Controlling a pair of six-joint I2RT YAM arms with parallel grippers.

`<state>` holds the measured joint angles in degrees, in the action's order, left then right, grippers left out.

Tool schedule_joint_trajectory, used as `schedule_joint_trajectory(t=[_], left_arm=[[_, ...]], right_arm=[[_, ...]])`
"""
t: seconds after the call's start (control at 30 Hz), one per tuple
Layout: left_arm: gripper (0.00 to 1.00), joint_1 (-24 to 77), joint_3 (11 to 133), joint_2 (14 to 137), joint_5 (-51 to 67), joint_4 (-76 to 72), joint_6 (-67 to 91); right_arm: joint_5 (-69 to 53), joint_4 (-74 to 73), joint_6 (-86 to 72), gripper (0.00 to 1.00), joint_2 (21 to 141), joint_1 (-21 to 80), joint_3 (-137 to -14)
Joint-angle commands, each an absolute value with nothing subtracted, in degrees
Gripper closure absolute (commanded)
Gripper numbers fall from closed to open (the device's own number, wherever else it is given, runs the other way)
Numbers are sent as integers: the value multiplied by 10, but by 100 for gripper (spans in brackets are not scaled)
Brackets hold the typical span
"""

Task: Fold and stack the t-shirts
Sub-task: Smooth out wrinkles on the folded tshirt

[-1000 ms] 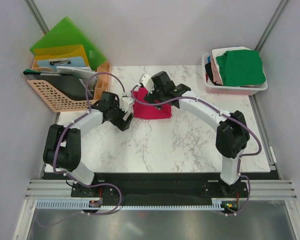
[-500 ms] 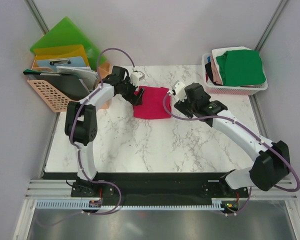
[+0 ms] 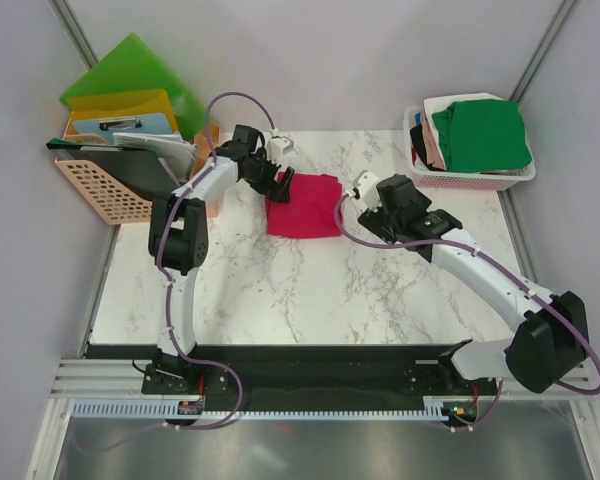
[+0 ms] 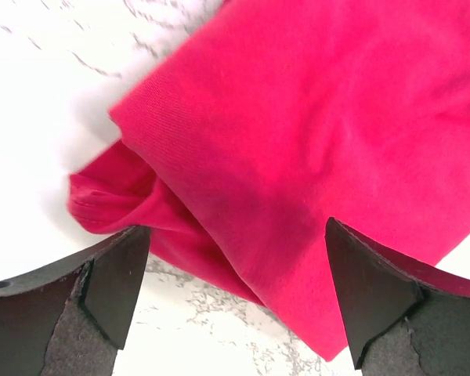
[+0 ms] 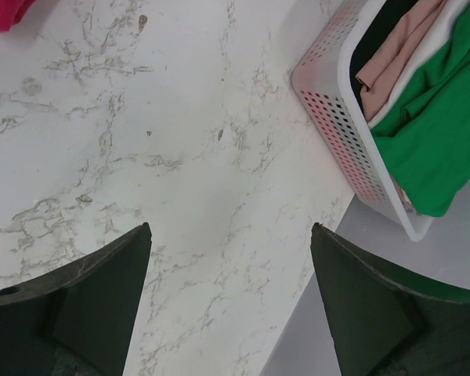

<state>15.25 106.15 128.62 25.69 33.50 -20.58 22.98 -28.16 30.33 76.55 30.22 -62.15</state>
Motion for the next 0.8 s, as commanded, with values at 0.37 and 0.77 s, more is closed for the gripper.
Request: schedule_joint_trajectory(t=[0.37, 0.77], left_arm=[[0, 153, 1122, 1277, 266, 341, -182], [3, 163, 1132, 1288, 278, 342, -167]], right_arm=[[249, -279, 306, 11, 776, 294, -629], [239, -275, 309, 11, 787, 284, -632]])
